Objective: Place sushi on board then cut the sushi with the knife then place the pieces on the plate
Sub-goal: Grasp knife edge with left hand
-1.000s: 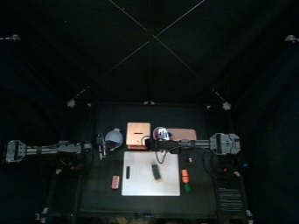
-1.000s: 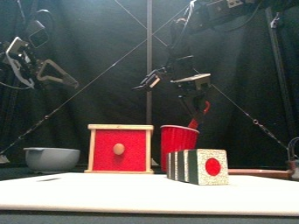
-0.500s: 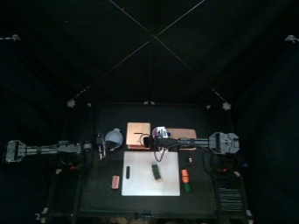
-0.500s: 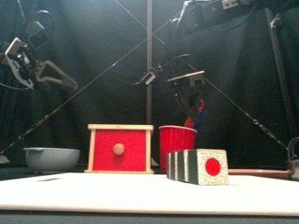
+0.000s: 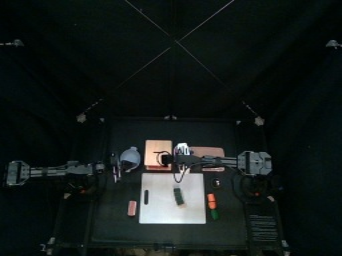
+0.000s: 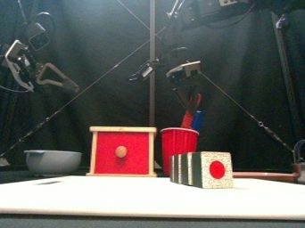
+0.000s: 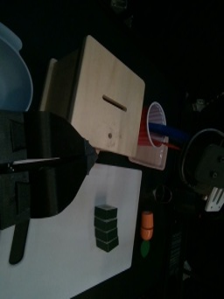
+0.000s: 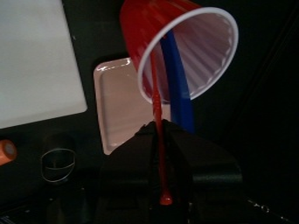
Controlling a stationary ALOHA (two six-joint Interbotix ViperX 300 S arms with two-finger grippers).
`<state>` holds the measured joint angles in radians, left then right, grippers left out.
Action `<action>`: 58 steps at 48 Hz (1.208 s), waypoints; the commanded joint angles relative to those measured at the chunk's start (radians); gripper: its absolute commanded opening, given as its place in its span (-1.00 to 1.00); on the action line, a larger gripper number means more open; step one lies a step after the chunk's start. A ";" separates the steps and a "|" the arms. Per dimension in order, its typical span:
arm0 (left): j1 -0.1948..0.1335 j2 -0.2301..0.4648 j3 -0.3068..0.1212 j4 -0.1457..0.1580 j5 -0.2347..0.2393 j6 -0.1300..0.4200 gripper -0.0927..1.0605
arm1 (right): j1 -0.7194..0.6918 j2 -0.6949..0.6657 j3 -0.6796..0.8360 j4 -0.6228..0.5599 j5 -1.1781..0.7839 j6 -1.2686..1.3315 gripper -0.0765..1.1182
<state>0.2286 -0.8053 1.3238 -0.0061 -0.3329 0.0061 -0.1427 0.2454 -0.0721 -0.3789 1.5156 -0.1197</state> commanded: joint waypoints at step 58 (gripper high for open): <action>0.011 0.003 -0.020 0.002 -0.006 0.000 -0.86 | -0.005 -0.186 -0.080 0.031 0.061 0.034 -0.04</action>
<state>0.2362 -0.8053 1.3238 -0.0061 -0.3329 0.0061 -0.1473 0.1197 -0.1197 -0.3497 1.5769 -0.0874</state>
